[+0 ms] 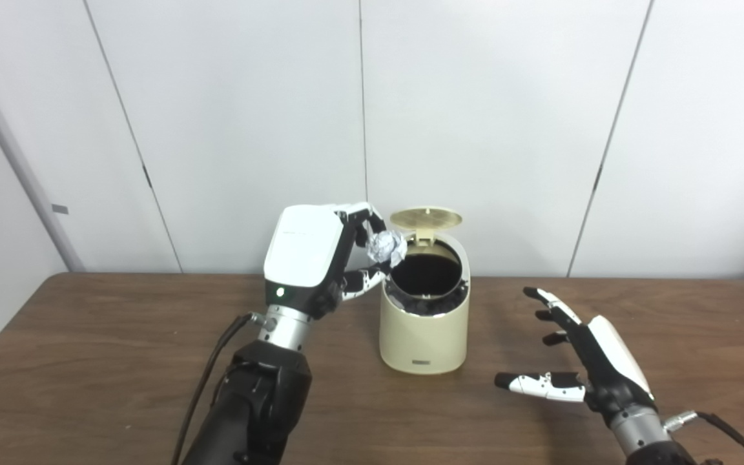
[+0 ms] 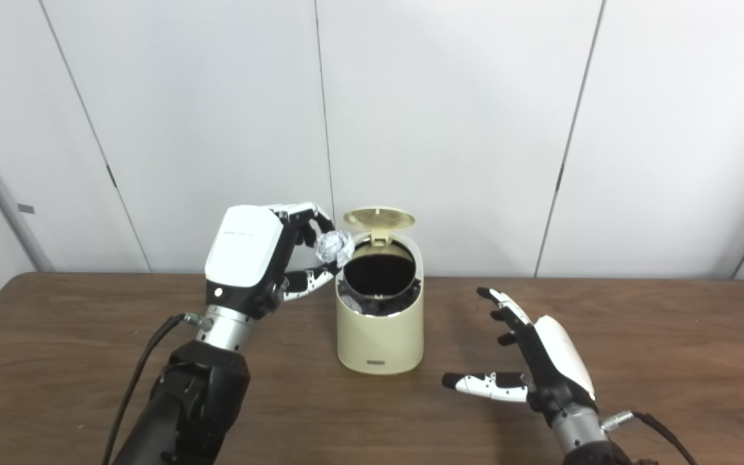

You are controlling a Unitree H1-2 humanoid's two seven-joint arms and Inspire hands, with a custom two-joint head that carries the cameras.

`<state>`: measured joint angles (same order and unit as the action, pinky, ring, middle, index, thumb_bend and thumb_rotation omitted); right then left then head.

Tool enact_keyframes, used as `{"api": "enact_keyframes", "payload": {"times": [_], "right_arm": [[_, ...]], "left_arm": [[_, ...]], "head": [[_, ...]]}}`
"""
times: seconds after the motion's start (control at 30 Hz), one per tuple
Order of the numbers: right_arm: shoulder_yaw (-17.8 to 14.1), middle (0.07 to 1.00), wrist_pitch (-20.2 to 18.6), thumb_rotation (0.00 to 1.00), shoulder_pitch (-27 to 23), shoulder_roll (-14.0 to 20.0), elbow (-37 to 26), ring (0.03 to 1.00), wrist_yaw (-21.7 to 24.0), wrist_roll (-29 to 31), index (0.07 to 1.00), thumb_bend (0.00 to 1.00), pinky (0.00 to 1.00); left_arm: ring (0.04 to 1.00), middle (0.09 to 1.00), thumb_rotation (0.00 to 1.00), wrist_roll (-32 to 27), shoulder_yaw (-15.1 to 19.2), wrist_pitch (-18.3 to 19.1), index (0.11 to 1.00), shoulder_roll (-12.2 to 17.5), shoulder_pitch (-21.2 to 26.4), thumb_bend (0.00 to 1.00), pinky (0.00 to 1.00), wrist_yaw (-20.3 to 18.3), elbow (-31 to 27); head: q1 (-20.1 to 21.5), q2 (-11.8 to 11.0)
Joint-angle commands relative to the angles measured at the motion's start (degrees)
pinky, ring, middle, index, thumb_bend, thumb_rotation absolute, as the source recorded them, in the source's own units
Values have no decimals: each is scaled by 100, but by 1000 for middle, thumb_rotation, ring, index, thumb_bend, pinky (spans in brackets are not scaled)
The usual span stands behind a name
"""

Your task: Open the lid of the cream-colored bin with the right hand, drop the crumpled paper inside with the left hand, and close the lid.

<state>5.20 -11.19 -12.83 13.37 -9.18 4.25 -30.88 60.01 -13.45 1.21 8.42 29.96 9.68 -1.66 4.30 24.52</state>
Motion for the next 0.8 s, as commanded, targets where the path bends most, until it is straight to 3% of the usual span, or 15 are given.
{"api": "enact_keyframes", "payload": {"times": [0.0,0.43,0.57,0.77], "right_arm": [[-33,936,37,353,-225,19,-129,853,-114,-39,894,707,690],[-49,935,3,366,-242,36,-96,849,-121,-59,898,703,692],[-61,938,13,354,-230,38,-106,855,-109,-13,899,701,703],[-71,941,-59,363,-199,53,-165,857,-88,-15,903,699,708]], "left_arm": [[425,437,0,-36,-10,-51,522,-39,283,521,394,259,-34],[414,432,0,-271,-232,-122,523,-242,367,521,375,464,348],[323,469,0,-190,-342,-37,487,-236,453,527,270,420,520],[389,474,0,-152,-477,-85,485,-236,621,527,317,661,897]], "head": [[13,0],[71,10],[98,17],[120,35]]}}
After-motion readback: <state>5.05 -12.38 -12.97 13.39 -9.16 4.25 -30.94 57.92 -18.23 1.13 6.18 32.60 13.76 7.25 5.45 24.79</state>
